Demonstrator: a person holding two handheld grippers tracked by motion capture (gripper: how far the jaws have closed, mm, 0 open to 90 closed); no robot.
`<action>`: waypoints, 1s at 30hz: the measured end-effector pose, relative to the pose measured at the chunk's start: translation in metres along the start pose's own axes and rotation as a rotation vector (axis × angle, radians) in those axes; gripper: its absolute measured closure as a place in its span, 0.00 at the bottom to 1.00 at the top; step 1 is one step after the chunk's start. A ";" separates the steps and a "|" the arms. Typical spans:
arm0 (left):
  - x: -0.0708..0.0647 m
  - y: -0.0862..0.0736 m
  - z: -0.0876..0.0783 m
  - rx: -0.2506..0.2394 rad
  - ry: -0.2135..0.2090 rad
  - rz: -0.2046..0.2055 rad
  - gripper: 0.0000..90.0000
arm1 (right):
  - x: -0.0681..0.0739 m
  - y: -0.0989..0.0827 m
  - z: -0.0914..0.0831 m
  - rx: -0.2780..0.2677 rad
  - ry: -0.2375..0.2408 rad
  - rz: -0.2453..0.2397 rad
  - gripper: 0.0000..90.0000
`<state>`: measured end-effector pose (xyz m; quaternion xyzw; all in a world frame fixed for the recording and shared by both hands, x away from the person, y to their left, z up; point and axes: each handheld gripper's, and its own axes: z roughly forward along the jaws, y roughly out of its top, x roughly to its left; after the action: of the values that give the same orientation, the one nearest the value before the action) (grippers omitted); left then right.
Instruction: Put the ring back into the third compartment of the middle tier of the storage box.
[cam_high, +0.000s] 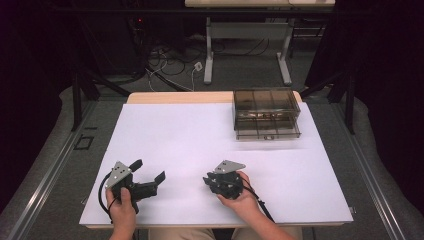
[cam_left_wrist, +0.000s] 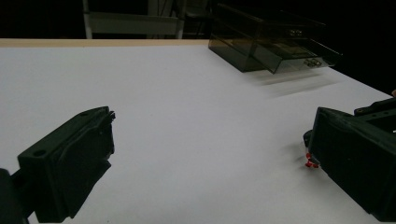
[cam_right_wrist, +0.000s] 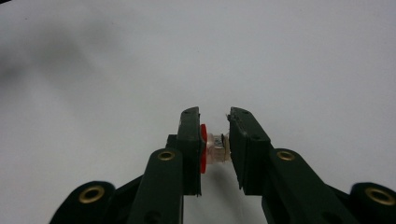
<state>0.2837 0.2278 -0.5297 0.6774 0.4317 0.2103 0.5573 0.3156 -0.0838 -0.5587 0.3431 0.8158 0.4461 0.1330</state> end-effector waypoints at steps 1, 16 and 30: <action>0.000 0.000 0.000 0.000 0.000 0.000 0.00 | 0.000 0.000 0.000 0.000 0.000 0.000 0.83; 0.000 0.000 0.000 0.000 0.001 -0.003 0.00 | -0.015 0.001 -0.009 -0.028 -0.102 0.078 0.83; 0.000 0.000 0.000 0.000 0.001 -0.002 0.00 | -0.038 0.001 -0.020 -0.040 -0.159 0.102 0.83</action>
<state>0.2838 0.2278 -0.5300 0.6770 0.4326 0.2101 0.5571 0.3334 -0.1218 -0.5500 0.4160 0.7751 0.4397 0.1812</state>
